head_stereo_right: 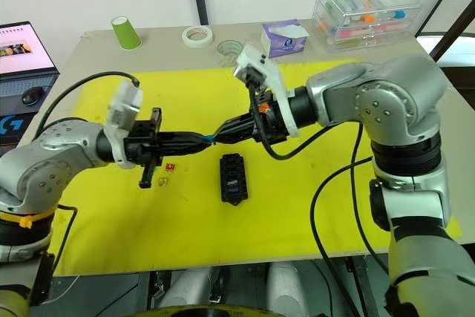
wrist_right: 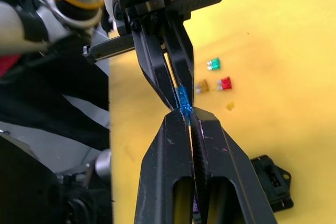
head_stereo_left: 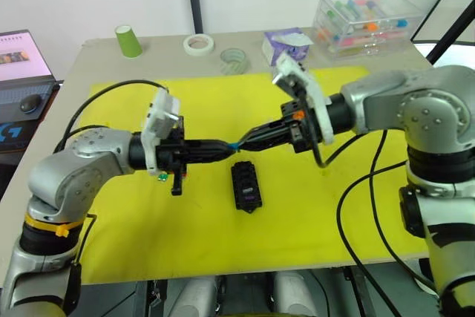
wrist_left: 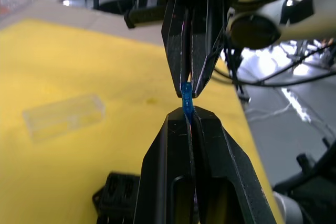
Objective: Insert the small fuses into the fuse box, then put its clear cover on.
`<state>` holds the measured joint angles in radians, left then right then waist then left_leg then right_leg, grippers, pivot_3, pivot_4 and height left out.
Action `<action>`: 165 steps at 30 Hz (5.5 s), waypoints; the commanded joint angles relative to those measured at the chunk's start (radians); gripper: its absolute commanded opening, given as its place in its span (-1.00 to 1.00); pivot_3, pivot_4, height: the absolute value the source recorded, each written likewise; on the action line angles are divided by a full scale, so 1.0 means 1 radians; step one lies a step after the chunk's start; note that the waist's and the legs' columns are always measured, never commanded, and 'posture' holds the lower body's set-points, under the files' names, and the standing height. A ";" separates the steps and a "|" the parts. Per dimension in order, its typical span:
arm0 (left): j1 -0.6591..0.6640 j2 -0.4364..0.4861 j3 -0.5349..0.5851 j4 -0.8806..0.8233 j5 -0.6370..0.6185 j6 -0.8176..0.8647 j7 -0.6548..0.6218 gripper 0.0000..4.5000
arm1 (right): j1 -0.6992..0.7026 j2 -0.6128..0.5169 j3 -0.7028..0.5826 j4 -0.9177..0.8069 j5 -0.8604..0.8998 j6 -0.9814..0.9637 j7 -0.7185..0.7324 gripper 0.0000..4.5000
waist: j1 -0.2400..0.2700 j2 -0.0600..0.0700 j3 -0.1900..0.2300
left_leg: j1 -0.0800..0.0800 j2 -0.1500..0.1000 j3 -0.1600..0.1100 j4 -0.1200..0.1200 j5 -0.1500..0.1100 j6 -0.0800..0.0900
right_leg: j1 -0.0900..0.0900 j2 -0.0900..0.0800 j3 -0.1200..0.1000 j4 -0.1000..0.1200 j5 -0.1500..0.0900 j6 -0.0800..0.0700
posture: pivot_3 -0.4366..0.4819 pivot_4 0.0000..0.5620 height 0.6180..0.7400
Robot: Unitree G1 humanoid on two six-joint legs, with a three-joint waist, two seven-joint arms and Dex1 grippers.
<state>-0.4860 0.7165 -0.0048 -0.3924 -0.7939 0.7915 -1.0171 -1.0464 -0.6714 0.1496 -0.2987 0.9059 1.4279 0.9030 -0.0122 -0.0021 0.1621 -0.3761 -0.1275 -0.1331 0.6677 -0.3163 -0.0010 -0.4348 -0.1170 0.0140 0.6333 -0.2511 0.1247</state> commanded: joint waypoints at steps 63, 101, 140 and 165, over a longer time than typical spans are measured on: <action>0.170 -0.010 -0.224 0.104 0.470 -0.415 -0.114 0.97 | 0.344 -0.026 0.216 0.116 -0.571 -0.839 0.373 -1.00 | 0.002 -0.001 0.001 | 0.000 0.000 0.000 0.000 0.000 0.000 | 0.000 0.001 -0.001 0.000 0.000 0.000 | -0.05 -0.47 1.00; 0.174 -0.013 -0.225 0.098 0.473 -0.420 -0.114 0.97 | 0.408 -0.025 0.248 0.091 -0.628 -0.855 0.326 -1.00 | 0.002 -0.001 0.000 | 0.000 0.000 0.000 0.000 0.000 0.000 | 0.000 0.001 -0.001 0.000 0.000 0.000 | -0.05 -0.47 1.00; 0.178 -0.021 -0.226 0.096 0.481 -0.431 -0.105 0.97 | 0.359 -0.030 0.323 0.084 -0.717 -0.716 0.350 -1.00 | 0.002 -0.001 0.000 | 0.002 0.000 0.000 0.000 0.000 0.000 | 0.002 0.001 -0.001 0.000 0.000 0.000 | -0.05 -0.47 1.00; 0.175 -0.034 -0.233 0.101 0.491 -0.438 -0.095 0.97 | 0.257 -0.003 0.283 -0.002 -0.613 -0.539 0.335 -1.00 | 0.003 -0.004 -0.006 | 0.001 0.000 -0.001 0.000 0.000 0.000 | 0.002 0.000 -0.001 0.000 0.000 0.000 | -0.05 -0.47 1.00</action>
<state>-0.3110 0.6852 -0.2424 -0.2746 -0.3045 0.3705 -1.1120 -0.7716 -0.6653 0.4488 -0.2651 0.2791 0.8889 1.2402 -0.0089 -0.0057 0.1564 -0.3746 -0.1275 -0.1337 0.6681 -0.3163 -0.0010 -0.4326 -0.1166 0.0128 0.6330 -0.2511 0.1247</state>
